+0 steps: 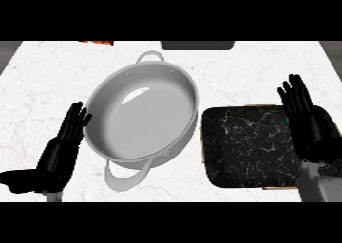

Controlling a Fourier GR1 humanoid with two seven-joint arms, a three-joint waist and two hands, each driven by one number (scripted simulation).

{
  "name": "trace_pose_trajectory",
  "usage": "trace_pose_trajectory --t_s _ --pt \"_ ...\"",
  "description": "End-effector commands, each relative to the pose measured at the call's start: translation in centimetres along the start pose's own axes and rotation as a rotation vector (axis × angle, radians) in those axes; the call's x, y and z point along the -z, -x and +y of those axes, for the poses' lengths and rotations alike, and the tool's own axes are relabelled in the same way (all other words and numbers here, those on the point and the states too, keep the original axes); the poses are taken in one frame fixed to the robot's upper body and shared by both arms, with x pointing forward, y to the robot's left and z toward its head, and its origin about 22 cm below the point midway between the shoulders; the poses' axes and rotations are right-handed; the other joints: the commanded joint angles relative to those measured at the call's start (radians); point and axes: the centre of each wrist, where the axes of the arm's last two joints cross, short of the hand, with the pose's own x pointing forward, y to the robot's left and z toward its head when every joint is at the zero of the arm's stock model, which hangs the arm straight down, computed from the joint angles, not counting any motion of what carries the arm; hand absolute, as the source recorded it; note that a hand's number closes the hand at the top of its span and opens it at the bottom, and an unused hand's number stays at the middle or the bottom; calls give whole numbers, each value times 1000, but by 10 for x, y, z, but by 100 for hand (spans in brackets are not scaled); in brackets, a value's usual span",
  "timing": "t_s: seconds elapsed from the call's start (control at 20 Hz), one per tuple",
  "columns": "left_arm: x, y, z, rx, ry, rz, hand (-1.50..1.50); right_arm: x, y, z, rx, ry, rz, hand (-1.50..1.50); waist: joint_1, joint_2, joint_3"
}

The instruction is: Pick the cupcake from the tray and place it in the pot

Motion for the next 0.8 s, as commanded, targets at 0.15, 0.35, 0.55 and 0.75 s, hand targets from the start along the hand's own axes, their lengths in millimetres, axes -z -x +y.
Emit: trace_pose_trajectory --t_s 0.15,0.35,0.55,0.75 --pt "2 1 68 338 -169 167 0 31 -13 -35 -201 80 51 150 6 -2 -11" --pt "-9 11 95 394 -291 350 0 29 -50 -108 -660 450 -77 150 -48 8 -18" --pt "19 -1 88 433 -298 430 0 28 -11 -62 -723 545 -171 -150 -22 -2 -11" --pt "27 -19 86 438 -276 452 0 14 -2 -41 -825 530 -155 -150 -12 -12 -12"
